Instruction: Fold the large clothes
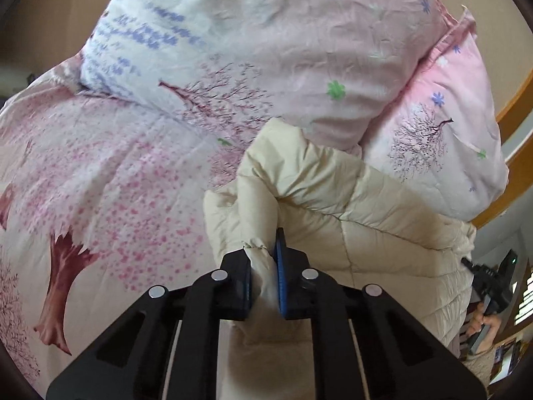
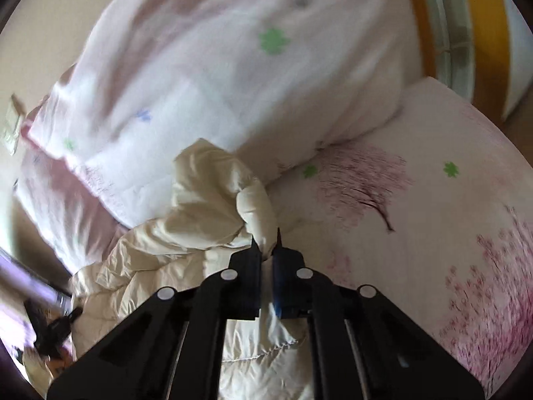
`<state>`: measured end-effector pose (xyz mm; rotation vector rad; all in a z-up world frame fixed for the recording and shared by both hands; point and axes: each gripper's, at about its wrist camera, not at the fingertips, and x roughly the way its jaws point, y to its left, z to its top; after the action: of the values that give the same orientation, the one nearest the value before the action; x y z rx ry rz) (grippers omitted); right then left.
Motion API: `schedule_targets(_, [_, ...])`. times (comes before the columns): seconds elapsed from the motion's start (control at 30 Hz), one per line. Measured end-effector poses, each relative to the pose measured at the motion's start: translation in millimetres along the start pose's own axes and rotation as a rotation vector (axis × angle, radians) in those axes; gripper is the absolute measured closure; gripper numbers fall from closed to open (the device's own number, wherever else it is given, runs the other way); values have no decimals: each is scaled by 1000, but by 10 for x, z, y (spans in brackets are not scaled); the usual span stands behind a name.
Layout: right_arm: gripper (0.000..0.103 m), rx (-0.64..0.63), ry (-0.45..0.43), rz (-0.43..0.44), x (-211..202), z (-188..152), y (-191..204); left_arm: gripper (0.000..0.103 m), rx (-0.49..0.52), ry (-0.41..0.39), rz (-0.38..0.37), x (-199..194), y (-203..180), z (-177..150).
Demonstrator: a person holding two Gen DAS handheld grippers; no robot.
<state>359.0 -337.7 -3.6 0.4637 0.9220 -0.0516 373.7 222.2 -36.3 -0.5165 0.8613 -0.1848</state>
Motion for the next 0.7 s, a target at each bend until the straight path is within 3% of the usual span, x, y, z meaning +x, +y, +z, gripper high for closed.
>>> schedule_targets(0.1, [96,51,79,-100,245,-146,-127,92,-7,21,15,85,38,-54])
schedule_targets(0.17, [93,48,87,-132,296,-194,-112,92,-9,31,22,136,-6,-65])
schedule_targets(0.3, [70,-38,-1,-224,6,-175,98,86,24,12,54,-13,-89,-7])
schedule_targets(0.33, [64,-53,-37,-203,-117,-161,148,83,42,-16,73,-95,-133,-2])
schedule_targets(0.4, [64,-117,-76,-96,-289,-178,325,71,103,-94,101,-283,-254,-17])
schedule_targets(0.47, [67,-180,-22,-7,-232,-192,516,47,141,-140,61,-382,-425,-40])
schedule_targets(0.57, [71,-206,107,28,135,-190,721,46,188,-76,25,-184,-668,-41])
schedule_targets(0.7, [73,-102,158,-78,620,55,631,47,131,13,66,284,-742,101])
